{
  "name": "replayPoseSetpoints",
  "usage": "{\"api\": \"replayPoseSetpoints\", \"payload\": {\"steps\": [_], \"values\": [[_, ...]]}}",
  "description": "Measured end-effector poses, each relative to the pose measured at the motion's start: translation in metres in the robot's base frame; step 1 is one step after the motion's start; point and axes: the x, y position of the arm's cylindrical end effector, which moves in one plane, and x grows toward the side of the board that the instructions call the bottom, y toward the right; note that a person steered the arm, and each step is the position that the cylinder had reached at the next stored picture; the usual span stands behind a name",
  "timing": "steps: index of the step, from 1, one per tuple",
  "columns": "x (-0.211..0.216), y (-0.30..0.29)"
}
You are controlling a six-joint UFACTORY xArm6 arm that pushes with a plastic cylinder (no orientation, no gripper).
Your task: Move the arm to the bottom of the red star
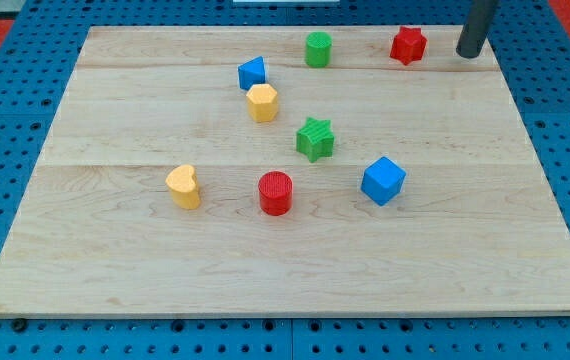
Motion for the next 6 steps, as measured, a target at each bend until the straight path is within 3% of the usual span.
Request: {"api": "replayPoseSetpoints", "payload": {"steps": [2, 3, 5, 6], "values": [[0.074, 0.007], [0.075, -0.023], [0.075, 0.0], [0.062, -0.049]]}}
